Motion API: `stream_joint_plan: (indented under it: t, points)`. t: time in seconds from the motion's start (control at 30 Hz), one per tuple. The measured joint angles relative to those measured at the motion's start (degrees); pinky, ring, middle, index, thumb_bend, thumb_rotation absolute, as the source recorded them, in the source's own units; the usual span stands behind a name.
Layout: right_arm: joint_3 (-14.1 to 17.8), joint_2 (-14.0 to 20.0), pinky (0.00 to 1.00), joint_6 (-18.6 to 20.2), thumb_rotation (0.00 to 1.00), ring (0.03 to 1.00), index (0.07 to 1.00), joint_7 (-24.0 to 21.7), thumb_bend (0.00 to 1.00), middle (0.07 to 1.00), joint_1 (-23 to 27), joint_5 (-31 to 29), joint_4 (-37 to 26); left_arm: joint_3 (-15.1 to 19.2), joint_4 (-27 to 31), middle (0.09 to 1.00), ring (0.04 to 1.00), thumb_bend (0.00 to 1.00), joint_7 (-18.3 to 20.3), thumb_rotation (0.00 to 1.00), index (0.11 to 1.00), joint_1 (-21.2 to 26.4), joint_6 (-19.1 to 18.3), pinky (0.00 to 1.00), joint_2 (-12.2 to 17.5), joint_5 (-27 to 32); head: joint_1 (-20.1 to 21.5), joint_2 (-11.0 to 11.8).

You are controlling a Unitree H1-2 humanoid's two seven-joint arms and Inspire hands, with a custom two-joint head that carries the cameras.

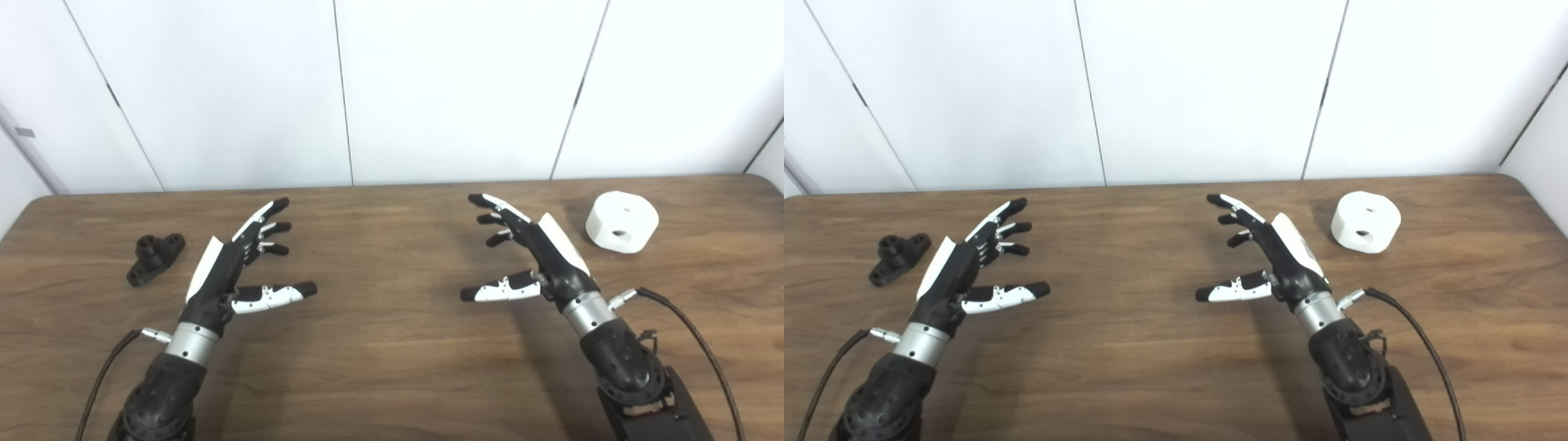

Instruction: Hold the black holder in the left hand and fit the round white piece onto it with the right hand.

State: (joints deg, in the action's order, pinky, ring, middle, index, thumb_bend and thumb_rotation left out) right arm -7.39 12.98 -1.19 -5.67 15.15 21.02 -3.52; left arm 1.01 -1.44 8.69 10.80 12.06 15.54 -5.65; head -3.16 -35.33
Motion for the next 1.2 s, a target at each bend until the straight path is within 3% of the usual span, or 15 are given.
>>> stream_joint_plan:
  t: [0.1,0.17,0.4,0.5,0.7,0.8,1.03,1.2]
  points:
    - [-0.1,0.0,0.64,0.0,0.25,0.784,0.833,0.0,0.86,0.851,0.0,0.0,0.0,-0.7,0.1,0.926,0.856,0.84,0.2,0.12,0.884,-0.1,-0.5,0.68,-0.3,-0.8,-0.5,0.1]
    - [-0.1,0.3,0.68,0.1,0.25,0.828,0.876,-0.4,0.87,0.893,0.0,0.0,0.0,-1.2,0.2,0.979,0.918,0.88,0.7,0.17,0.952,-0.3,-2.0,0.75,-0.1,-1.2,-2.5,0.5]
    - [0.0,1.5,0.69,-0.3,0.25,0.832,0.866,-1.3,0.87,0.894,0.0,-1.0,0.3,-1.5,0.1,0.917,0.827,0.81,-0.6,0.13,0.914,-0.5,-2.3,0.64,-1.3,-2.3,-4.7,1.1]
    - [0.0,1.5,0.68,-0.6,0.25,0.828,0.866,-1.3,0.87,0.893,0.0,-1.4,0.5,-1.5,0.1,0.901,0.824,0.76,-1.7,0.11,0.909,-0.5,-2.3,0.65,-2.5,-3.2,-4.5,1.2]
    - [0.0,1.4,0.68,-1.0,0.25,0.821,0.866,-1.2,0.86,0.888,0.0,-1.6,0.7,-0.9,0.2,0.898,0.827,0.77,-1.8,0.07,0.903,-0.5,-2.3,0.66,-2.6,-3.3,-3.9,1.3]
    - [0.0,1.2,0.67,-1.3,0.25,0.814,0.87,-1.1,0.86,0.884,-0.1,-1.6,0.8,-0.9,0.2,0.894,0.825,0.77,-1.8,0.09,0.9,-0.5,-2.3,0.65,-2.6,-3.2,-4.6,1.5]
    - [1.4,1.5,0.65,-1.7,0.2,0.816,0.887,-1.3,0.83,0.903,-1.0,-3.3,0.8,-1.5,0.2,0.876,0.796,0.78,-3.1,0.12,0.884,-0.5,-2.3,0.61,-3.8,-5.6,-16.5,3.6]
    - [2.5,2.3,0.66,-1.4,0.15,0.826,0.892,-1.4,0.82,0.909,-1.3,-5.1,0.7,-3.3,0.1,0.867,0.787,0.78,-3.7,0.12,0.868,-0.5,-2.3,0.59,-6.0,-6.9,-19.9,4.7]
